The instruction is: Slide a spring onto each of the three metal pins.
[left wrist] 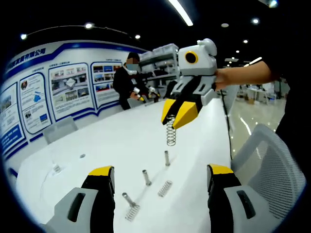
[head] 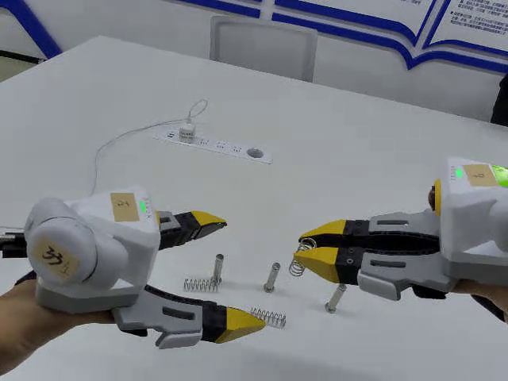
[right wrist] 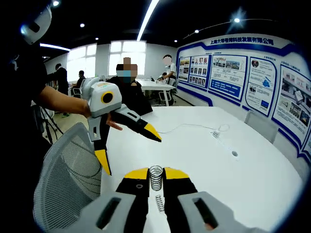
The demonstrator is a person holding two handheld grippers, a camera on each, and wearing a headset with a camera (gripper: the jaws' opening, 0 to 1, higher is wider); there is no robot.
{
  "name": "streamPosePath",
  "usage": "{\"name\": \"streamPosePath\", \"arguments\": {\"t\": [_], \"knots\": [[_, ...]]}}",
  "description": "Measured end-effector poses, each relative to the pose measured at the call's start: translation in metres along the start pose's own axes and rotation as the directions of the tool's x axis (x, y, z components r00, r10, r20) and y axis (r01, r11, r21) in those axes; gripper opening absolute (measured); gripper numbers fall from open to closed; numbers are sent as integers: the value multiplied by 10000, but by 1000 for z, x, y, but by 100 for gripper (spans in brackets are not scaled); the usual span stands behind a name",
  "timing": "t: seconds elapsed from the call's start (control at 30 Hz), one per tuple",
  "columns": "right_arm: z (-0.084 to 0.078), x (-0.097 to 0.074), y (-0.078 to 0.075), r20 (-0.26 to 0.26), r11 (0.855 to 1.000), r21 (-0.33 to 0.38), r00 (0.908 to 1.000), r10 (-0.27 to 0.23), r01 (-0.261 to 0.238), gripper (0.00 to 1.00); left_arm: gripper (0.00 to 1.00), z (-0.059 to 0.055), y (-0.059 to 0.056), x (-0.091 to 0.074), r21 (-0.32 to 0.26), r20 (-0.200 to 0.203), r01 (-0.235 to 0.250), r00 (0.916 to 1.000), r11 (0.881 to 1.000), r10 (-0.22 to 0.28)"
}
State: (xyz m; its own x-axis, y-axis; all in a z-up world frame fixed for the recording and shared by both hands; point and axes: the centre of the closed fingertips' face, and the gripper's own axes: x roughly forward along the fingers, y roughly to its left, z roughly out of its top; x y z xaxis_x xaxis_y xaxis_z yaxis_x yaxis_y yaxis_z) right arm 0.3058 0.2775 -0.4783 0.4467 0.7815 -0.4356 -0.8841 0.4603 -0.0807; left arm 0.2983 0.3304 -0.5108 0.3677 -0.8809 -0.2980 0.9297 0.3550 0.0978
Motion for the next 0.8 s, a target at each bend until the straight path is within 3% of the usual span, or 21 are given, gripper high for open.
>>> {"name": "streamPosePath", "arguments": {"t": [0.13,0.27,0.4,0.63,0.8], "knots": [[-9,-6,-18,-107,9977,242,9979,-638,640,10,87,-4,10,-5,-107,-107,-368,9993,9993,366],[-19,-13,-39,-349,9875,44,9869,-1576,1578,10,94,-3,22,-10,-330,-36,-915,9958,9953,914],[-30,-16,-55,-404,9781,446,9787,-2013,2031,10,100,-3,34,-15,-769,99,-1343,9907,9880,1355],[-61,-17,-78,-834,9516,1140,9572,-2772,2855,10,100,-13,49,-26,-844,-189,-1903,9817,9781,1894],[-84,-15,-85,-1182,9382,1520,9481,-2951,3110,10,100,-21,56,-31,-1044,-377,-2160,9763,9708,2131]]}}
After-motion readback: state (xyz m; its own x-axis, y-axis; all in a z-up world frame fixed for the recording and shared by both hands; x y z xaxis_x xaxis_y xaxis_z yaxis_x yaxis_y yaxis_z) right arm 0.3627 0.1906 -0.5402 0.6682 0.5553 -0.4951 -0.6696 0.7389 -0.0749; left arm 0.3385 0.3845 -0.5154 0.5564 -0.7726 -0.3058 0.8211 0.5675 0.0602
